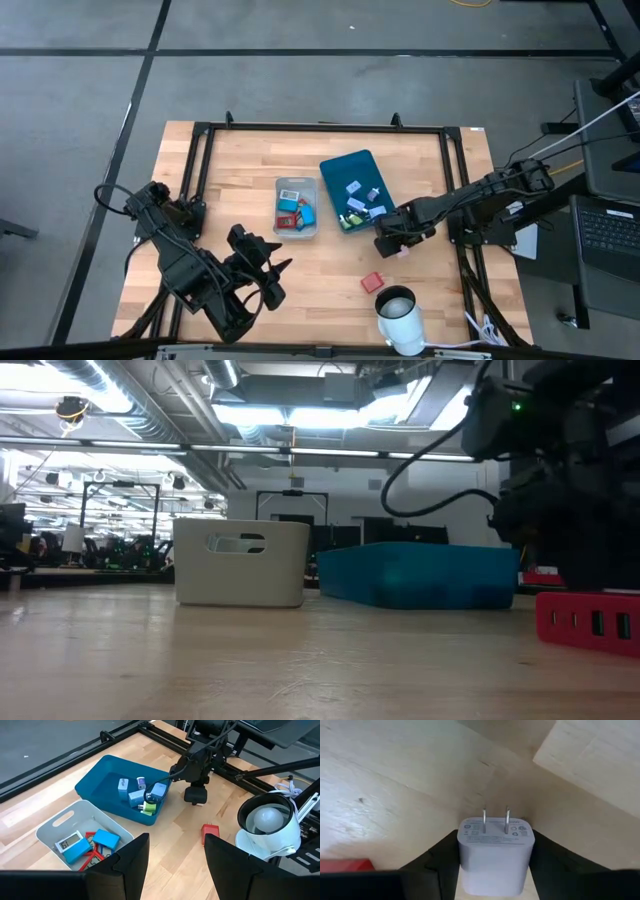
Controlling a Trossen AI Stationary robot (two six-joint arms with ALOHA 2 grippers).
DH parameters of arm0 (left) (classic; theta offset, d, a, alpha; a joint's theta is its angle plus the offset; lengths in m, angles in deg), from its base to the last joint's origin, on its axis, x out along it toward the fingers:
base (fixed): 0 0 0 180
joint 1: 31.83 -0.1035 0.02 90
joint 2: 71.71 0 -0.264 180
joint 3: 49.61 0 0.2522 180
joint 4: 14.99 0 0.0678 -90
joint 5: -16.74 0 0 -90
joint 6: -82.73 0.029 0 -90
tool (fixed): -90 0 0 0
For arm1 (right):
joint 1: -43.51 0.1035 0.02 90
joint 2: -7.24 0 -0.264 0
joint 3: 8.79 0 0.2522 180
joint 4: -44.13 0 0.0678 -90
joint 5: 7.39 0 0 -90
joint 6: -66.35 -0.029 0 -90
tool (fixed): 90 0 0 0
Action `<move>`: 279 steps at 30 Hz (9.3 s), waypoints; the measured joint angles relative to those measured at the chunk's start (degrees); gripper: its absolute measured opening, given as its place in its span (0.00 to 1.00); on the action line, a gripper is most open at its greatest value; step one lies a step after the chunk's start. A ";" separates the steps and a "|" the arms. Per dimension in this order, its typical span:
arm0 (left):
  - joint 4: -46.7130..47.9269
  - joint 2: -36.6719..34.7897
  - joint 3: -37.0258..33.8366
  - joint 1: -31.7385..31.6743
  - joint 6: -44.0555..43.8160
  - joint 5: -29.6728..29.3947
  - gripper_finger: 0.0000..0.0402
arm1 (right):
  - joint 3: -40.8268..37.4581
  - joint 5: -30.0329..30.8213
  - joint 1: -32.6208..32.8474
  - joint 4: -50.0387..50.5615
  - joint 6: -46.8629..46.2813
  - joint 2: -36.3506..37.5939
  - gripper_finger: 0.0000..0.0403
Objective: Pick & Place Office items
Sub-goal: Put the pink charger adapter into the blue bin, then put the red charger adapter into the blue bin
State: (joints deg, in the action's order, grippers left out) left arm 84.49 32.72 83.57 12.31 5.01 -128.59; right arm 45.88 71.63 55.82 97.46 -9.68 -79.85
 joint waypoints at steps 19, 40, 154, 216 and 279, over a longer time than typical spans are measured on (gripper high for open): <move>0.31 0.00 0.00 -0.07 1.03 -0.44 0.46 | 27.58 5.53 -1.14 12.38 7.89 9.40 0.47; -4.74 2.41 0.00 -14.18 16.21 11.44 0.40 | 28.85 5.78 -25.80 10.55 41.61 -5.81 0.55; -37.84 26.58 -1.22 -27.34 92.46 47.21 0.64 | 28.85 2.38 -26.53 9.83 37.38 24.23 0.73; -45.99 33.52 6.95 -36.04 101.75 51.96 0.52 | 28.85 -4.13 -21.13 11.28 34.12 24.24 0.73; -31.26 4.92 7.52 -27.98 36.64 20.41 0.52 | 4.75 -1.55 4.98 2.81 97.41 -2.73 0.73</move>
State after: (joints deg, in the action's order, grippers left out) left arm 53.23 37.63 91.09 -15.66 41.64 -108.18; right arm 50.63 70.09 60.80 100.27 87.73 -82.58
